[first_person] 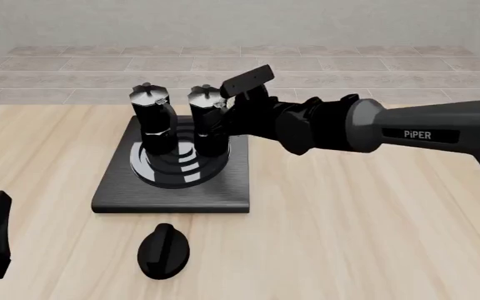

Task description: Put both moka pots on the stove.

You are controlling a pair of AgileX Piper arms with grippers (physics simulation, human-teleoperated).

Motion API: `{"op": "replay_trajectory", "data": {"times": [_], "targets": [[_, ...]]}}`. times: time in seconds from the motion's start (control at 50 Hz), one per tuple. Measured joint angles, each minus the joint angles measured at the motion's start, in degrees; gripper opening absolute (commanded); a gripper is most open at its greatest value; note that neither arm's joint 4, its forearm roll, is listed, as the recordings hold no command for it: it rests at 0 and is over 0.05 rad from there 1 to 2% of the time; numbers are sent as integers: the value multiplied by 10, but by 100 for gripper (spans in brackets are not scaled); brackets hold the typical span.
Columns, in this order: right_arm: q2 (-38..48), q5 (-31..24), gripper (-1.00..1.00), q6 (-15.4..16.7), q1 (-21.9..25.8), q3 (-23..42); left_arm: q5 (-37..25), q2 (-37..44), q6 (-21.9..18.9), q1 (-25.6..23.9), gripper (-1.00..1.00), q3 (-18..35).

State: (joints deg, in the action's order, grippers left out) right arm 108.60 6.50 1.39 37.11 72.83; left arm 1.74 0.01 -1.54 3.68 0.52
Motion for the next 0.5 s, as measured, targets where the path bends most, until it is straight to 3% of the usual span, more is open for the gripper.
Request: {"op": "replay_trajectory", "data": {"times": [0.28, 0.5], "targets": [[-68, -34, 100, 20, -2, -18, -2, 0, -2, -2, 100, 1], [-162, -46, 100, 26, -6, -70, -3, 0, -4, -3, 100, 1]]}}
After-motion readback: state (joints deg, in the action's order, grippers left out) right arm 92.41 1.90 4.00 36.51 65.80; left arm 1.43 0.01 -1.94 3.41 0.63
